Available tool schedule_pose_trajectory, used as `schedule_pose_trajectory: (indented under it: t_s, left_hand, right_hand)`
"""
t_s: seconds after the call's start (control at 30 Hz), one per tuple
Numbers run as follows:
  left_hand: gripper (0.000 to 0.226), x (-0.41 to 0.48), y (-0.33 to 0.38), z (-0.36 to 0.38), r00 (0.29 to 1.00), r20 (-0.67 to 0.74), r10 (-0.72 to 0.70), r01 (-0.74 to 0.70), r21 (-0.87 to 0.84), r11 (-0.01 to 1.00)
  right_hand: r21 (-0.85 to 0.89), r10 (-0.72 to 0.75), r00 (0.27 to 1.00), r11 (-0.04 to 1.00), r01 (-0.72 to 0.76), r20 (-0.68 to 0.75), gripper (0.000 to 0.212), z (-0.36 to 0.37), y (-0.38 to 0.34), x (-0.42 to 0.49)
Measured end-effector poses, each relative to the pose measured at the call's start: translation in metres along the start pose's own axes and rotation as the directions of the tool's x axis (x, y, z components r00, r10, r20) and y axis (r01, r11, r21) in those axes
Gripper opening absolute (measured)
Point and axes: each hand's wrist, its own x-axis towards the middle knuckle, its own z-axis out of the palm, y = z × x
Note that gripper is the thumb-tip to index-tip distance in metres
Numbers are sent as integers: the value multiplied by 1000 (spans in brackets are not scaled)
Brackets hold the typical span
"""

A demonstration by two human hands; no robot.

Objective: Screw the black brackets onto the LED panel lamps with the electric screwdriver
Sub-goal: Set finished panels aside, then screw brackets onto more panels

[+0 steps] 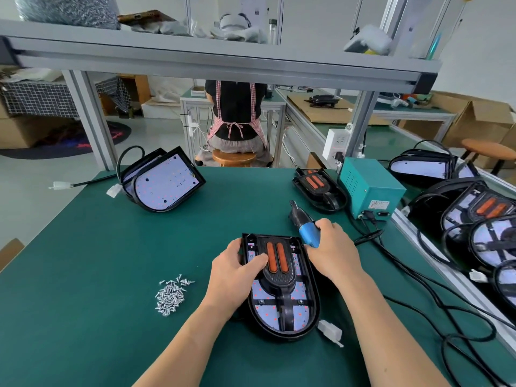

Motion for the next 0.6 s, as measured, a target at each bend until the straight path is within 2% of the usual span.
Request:
schedule_pose_trajectory:
  t_s: [0.07, 0.13, 0.2, 0.27, 0.33, 0.43, 0.53, 0.6]
  left_hand:
    - [39, 0, 0, 1, 1000, -17, -2, 2, -3, 1000]
    - [24, 1, 0, 1, 999, -48, 2, -2, 0, 1000]
    - [17, 1, 1, 2, 998, -67, 4, -4, 3, 1000]
    - [18, 1, 1, 2, 998, -63, -6, 6, -9, 1000]
    - [19, 1, 2, 2, 998, -65, -12, 11, -20, 1000]
    - [19, 0, 2, 2, 996, -91, 12, -16, -43, 999]
    - [20, 0, 1, 1, 994, -103, 26, -33, -65, 997]
    - [20, -1, 0, 1, 993, -114, 27, -37, -86, 996]
  right_hand:
    - [17, -22, 999, 1000, 23, -41, 37, -6, -1, -10]
    - [100, -56, 992, 993, 68, -113, 33, -12, -2, -29]
    - [199, -84, 989, 974, 107, -120, 30, -18, 0, -53]
    - [246, -98, 995, 964, 101, -24, 32, -25, 6, -75]
    - [233, -118, 984, 969, 85, 133, 39, -32, 13, -93]
    - [174, -178, 907, 978, 118, 382, 51, -42, 14, -109]
    - [167, -207, 850, 976, 142, 484, 57, -51, 9, -117]
    - [157, -206, 816, 977, 142, 541, 76, -55, 9, -119]
